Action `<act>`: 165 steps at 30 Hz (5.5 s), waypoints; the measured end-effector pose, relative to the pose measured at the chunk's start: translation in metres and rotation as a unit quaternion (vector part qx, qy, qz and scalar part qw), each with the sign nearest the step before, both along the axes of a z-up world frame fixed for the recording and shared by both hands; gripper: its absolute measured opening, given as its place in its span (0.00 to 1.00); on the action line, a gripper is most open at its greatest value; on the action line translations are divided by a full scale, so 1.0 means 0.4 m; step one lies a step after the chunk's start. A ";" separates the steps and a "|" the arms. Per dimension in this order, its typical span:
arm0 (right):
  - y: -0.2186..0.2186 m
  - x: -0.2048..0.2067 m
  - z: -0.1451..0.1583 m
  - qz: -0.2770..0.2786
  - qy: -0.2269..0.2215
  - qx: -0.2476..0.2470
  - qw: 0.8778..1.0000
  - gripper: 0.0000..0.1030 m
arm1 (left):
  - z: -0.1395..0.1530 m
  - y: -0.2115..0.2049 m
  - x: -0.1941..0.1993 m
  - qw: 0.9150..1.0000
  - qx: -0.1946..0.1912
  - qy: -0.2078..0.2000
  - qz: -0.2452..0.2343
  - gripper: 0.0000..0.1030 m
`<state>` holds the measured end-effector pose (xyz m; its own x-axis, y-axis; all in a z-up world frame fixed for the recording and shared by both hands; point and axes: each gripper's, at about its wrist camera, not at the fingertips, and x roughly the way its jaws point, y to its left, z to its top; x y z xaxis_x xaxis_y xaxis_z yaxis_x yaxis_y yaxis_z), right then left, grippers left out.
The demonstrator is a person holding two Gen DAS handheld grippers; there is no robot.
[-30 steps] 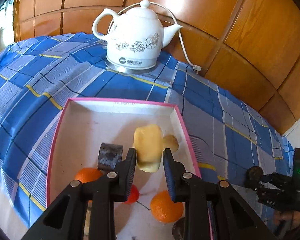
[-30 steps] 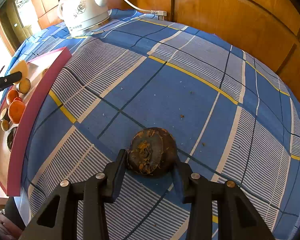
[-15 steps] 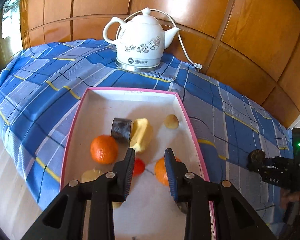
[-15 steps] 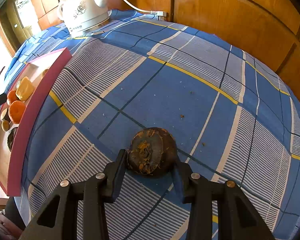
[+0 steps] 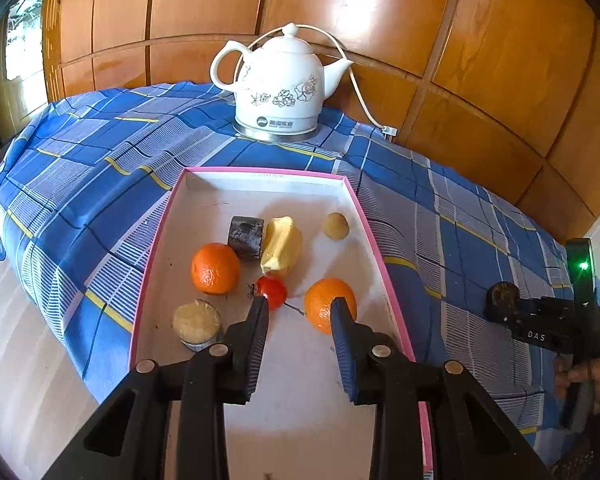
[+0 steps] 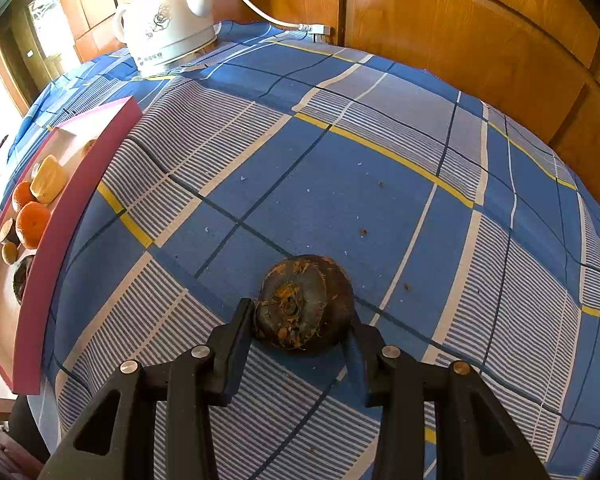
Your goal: Organize fruits
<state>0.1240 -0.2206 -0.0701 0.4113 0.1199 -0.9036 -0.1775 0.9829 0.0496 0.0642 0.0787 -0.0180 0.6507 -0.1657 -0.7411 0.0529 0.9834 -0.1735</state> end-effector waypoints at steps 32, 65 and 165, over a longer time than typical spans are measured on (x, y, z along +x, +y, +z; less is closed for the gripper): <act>0.024 -0.031 0.016 -0.007 0.003 0.003 1.000 0.41 | 0.005 0.031 -0.036 1.000 0.007 -0.007 0.014 0.41; 0.563 -0.079 0.103 0.261 0.010 0.107 0.959 0.42 | -0.003 0.202 -0.070 0.995 -0.015 -0.010 0.097 0.41; 0.406 -0.258 0.168 0.020 -0.143 0.016 0.989 0.36 | 0.058 0.077 -0.202 0.984 0.077 -0.096 0.126 1.00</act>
<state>0.0208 -0.0582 -0.0031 0.6443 0.1684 -0.7460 -0.2272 0.9736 0.0235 -0.0164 0.1095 0.0053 0.7876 0.1239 -0.6037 -0.1785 0.9835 -0.0309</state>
